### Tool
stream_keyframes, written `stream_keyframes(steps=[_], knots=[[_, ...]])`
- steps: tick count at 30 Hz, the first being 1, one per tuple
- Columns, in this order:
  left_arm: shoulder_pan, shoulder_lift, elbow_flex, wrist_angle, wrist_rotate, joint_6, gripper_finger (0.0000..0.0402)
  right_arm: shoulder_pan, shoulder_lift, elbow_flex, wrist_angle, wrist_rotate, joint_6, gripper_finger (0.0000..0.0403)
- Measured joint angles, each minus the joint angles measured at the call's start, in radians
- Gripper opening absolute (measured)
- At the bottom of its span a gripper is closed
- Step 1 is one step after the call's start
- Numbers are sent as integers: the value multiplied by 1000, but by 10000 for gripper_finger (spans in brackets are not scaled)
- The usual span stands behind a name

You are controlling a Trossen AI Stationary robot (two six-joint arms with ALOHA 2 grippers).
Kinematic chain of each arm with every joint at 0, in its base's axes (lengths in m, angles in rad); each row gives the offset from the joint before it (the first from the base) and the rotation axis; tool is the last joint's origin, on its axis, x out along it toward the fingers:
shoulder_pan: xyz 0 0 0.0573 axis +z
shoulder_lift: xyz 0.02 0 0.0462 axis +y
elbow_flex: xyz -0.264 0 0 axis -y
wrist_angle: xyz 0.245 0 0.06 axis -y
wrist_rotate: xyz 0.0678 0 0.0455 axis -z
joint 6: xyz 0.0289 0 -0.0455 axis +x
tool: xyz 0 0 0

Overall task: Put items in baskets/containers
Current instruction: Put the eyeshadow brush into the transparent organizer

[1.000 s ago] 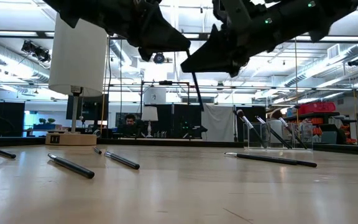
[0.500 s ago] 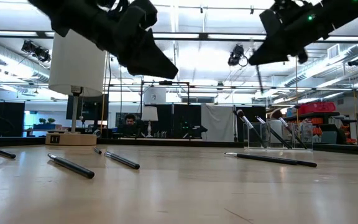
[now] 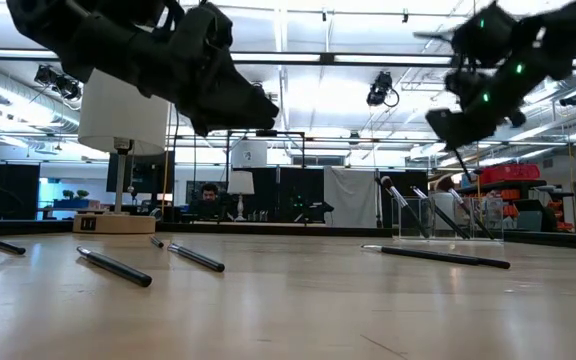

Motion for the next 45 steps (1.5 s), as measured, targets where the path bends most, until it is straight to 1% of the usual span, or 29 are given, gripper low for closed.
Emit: stream_keyframes(steps=[2,5,7,11,16,20,24,37,40,45], knots=[[-9,0,0,4,0,0,165,-75,0,-51,58,-35,-7,11],[-20,0,0,4,0,0,165,-165,0,-128,180,-145,-28,11],[-24,0,0,4,0,0,165,-207,0,-165,231,-189,-30,11],[-25,0,0,6,0,0,165,-248,1,-186,216,-217,-29,12],[-23,0,0,7,-3,0,165,-265,1,-186,169,-295,-29,12],[-23,0,0,10,-19,-1,165,-274,1,-186,119,-296,-28,18],[-23,0,0,11,-19,-5,165,-280,1,-186,100,-296,-25,36],[-23,0,0,11,-19,-22,165,-280,1,-186,96,-304,-40,76],[-23,0,0,11,-19,-26,165,-276,1,-145,63,-304,-47,84],[-23,0,0,10,-19,-26,165,-228,0,-10,-25,-304,-46,89]])
